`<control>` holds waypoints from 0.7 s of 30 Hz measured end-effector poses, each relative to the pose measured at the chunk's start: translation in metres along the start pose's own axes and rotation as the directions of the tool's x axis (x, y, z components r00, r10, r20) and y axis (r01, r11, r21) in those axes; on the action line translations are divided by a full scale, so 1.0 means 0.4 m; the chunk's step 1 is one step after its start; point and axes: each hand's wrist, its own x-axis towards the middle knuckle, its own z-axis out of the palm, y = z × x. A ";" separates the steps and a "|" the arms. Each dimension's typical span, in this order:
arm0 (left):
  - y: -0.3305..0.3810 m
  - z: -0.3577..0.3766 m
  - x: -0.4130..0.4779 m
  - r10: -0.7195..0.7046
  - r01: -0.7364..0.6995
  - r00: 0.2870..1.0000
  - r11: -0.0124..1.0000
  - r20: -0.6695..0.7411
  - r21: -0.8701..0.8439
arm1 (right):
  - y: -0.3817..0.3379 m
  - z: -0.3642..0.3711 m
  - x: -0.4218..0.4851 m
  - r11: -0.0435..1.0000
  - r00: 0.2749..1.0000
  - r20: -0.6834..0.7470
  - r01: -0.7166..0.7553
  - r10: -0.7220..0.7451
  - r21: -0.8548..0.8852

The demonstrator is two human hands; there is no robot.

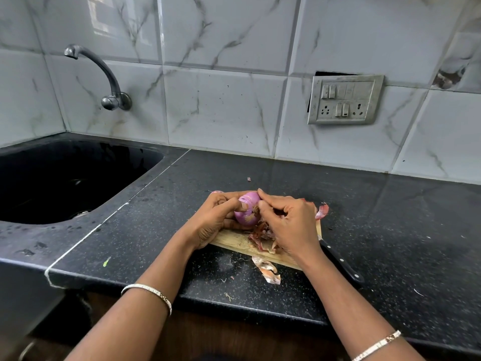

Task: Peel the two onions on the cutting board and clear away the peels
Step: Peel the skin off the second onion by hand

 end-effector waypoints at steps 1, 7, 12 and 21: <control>0.001 0.000 0.000 -0.003 0.003 1.000 1.000 0.000 -0.002 | 0.002 0.000 0.001 1.000 1.000 -0.012 0.010 -0.010 -0.013; 0.002 0.002 0.001 -0.006 0.006 1.000 1.000 -0.010 -0.017 | -0.001 0.000 0.002 1.000 1.000 -0.013 0.000 0.000 -0.021; -0.001 -0.002 0.002 0.005 -0.005 1.000 1.000 -0.001 -0.017 | -0.003 -0.001 0.000 0.999 0.999 0.026 -0.029 0.028 0.026; -0.001 -0.002 0.003 0.001 -0.001 1.000 1.000 -0.008 -0.001 | 0.007 -0.006 0.003 0.999 0.999 0.026 -0.030 0.029 0.039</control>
